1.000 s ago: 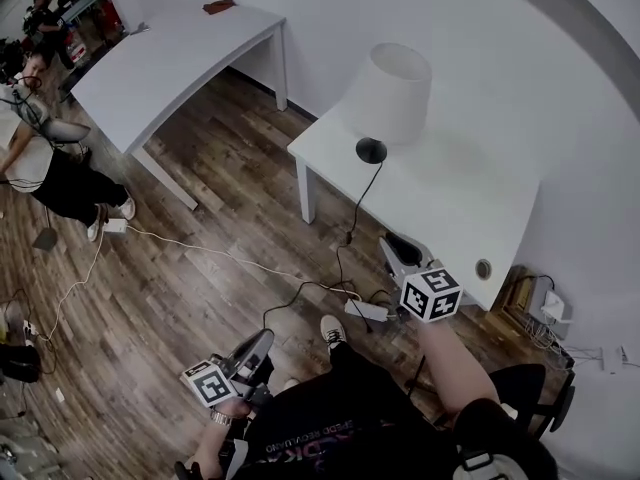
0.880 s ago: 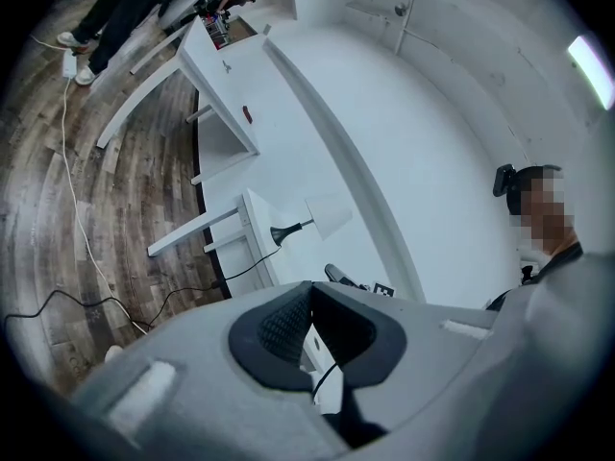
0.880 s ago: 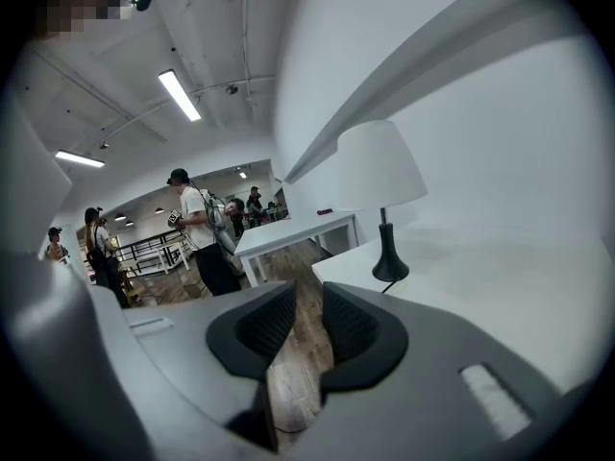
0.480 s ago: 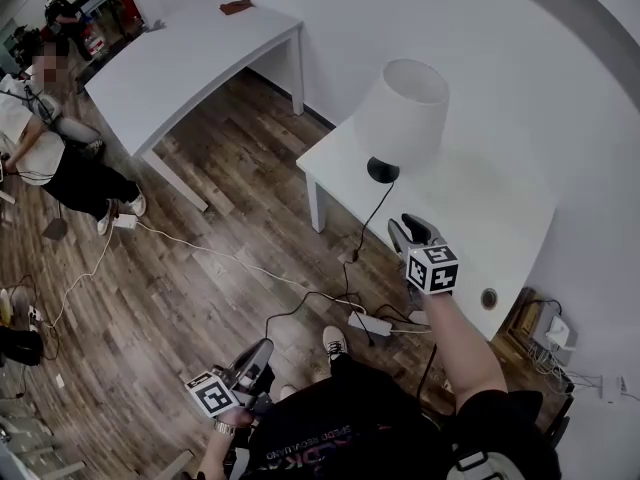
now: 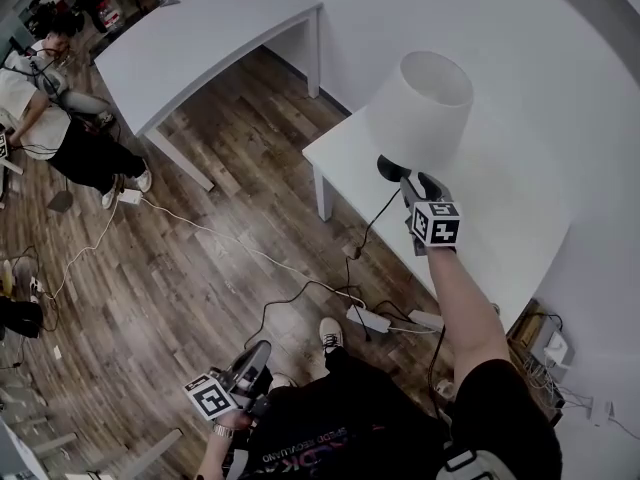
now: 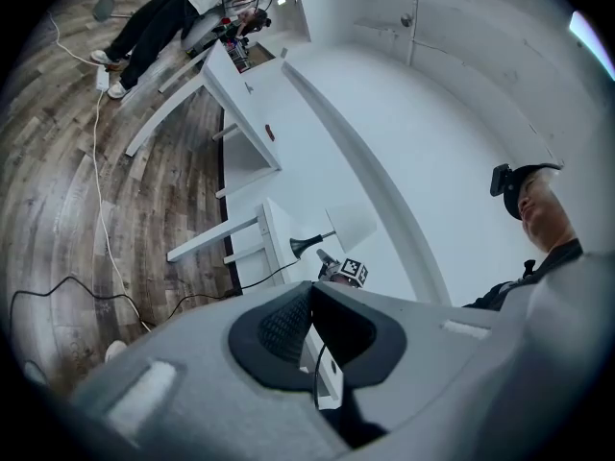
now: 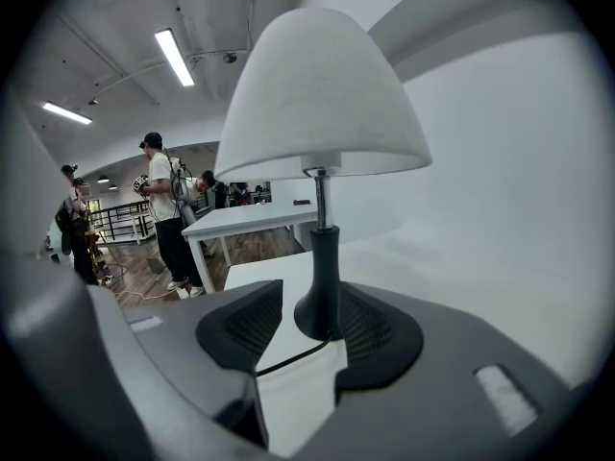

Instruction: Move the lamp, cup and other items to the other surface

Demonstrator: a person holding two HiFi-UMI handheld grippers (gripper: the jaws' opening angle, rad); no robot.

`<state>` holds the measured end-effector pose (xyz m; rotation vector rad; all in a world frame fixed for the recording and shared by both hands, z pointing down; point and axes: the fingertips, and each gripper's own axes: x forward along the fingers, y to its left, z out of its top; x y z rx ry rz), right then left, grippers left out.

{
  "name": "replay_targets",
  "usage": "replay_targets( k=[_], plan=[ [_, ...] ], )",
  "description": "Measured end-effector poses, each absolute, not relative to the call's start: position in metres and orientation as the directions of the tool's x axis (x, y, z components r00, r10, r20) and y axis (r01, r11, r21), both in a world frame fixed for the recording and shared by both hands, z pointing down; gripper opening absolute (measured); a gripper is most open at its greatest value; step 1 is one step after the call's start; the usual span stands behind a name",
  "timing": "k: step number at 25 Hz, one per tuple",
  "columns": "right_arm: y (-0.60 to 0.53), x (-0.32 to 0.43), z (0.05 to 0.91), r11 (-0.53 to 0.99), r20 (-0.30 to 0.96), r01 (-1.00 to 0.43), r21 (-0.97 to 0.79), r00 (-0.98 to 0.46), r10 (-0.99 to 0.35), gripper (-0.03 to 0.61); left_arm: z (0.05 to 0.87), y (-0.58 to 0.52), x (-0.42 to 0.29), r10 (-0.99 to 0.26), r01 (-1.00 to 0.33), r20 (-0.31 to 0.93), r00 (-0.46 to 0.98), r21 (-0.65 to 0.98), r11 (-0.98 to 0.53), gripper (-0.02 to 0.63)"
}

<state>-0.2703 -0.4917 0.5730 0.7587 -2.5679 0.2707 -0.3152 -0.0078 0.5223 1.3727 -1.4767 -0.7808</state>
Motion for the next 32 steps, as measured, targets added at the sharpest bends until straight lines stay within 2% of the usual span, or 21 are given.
replay_targets(
  k=[4,16,20,25,32],
  plan=[
    [-0.515,-0.287,0.584,0.831,0.477,-0.553,-0.06,-0.747,-0.463,0.187,0.528,0.0,-0.317,-0.97,-0.349,0.243,0.018,0.91,0.222,-0.002],
    [-0.547,-0.325,0.597,0.837,0.445,-0.54,-0.09,-0.773,-0.452,0.232,0.538,0.009,-0.31,-0.95,-0.324,0.312,-0.021,0.897,0.301,-0.002],
    [-0.552,-0.331,0.596,0.832,0.437,-0.549,-0.082,-0.77,-0.465,0.221,0.542,0.01,-0.309,-0.946,-0.309,0.324,-0.028,0.897,0.316,-0.002],
    [-0.558,-0.334,0.602,0.823,0.44,-0.562,-0.089,-0.763,-0.473,0.176,0.548,0.014,-0.306,-0.939,-0.298,0.342,-0.03,0.894,0.335,-0.002],
    [-0.558,-0.334,0.603,0.829,0.438,-0.553,-0.083,-0.767,-0.468,0.173,0.552,0.014,-0.306,-0.939,-0.285,0.343,-0.028,0.898,0.337,-0.003]
  ],
)
